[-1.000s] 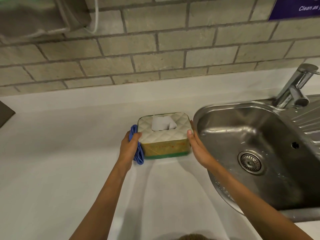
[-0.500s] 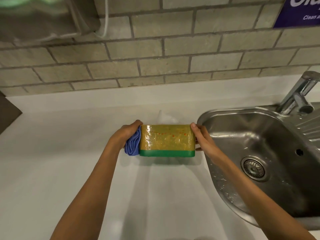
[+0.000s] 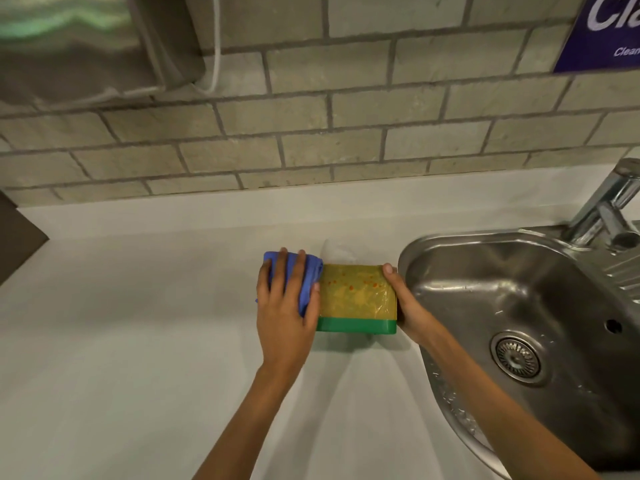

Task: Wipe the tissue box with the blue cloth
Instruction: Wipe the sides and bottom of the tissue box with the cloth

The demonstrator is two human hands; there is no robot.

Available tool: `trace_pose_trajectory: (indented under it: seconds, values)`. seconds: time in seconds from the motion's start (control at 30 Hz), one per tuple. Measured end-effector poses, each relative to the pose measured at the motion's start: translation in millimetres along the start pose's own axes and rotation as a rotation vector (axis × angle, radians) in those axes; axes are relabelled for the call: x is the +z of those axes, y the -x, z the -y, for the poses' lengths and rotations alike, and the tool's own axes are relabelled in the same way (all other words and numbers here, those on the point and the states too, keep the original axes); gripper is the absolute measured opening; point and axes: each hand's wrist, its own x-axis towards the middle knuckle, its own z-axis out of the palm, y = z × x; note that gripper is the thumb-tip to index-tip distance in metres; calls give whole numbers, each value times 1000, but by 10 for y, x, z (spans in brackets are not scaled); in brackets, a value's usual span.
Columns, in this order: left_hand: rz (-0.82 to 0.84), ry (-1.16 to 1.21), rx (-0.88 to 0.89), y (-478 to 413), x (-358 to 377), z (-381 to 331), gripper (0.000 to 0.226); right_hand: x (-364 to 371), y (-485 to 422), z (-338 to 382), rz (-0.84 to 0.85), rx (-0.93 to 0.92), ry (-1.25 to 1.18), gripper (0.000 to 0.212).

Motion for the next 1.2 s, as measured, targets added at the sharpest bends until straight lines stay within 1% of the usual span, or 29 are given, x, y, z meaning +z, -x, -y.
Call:
trace_pose_trajectory:
  seconds: [0.13, 0.3, 0.37, 0.4, 0.43, 0.53, 0.57, 0.6, 0.67, 0.73, 0.77, 0.8, 0.83, 0.93, 0.97, 1.0, 1.1, 1.2]
  values:
    - [13, -119, 25, 5, 73, -153, 47, 9, -4, 4, -2, 30, -8, 95]
    - [86, -177, 148, 138, 146, -302, 55, 20, 12, -17, -9, 12, -44, 104]
    - [85, -218, 188, 219, 134, -218, 55, 43, 7, -9, -34, -9, -32, 99]
    - [69, -251, 184, 240, 116, -157, 54, 55, 4, -13, -46, -21, -14, 95]
    - [49, -267, 137, 238, 89, -104, 52, 68, 3, -22, -59, -31, 8, 90]
    - [-21, -167, -105, 79, 61, -90, 48, 86, 7, -56, -102, -46, 28, 74]
    - [-26, -153, -143, 21, 94, -141, 48, 82, 7, -64, -116, -48, 19, 71]
    - [-19, -164, -136, -9, 128, -208, 48, 66, 1, -70, -131, -52, 7, 70]
    - [19, -205, -19, 35, 181, -309, 48, 23, -3, -72, -157, -64, -21, 68]
    - [56, -217, 140, 148, 185, -247, 47, -23, -1, -67, -165, -64, -29, 69]
    - [60, -220, 193, 179, 170, -163, 46, -34, -2, -64, -159, -59, -22, 70]
    - [53, -223, 206, 191, 150, -76, 46, -36, -1, -61, -151, -52, -10, 72]
    - [42, -212, 166, 181, 126, -17, 46, -30, 4, -58, -142, -47, 4, 75]
    - [14, -103, -81, 44, 86, -73, 49, -14, 31, -52, -127, -46, 18, 74]
    - [12, -70, -112, 10, 92, -141, 50, -19, 42, -61, -123, -43, 12, 75]
    - [12, -42, -95, -1, 93, -214, 49, -27, 53, -70, -119, -38, 3, 78]
    - [22, 12, 75, 66, 131, -444, 46, -31, 83, -66, -91, -32, -1, 98]
    - [76, -12, 124, 171, 246, -639, 46, 0, 126, -40, -37, -27, 5, 105]
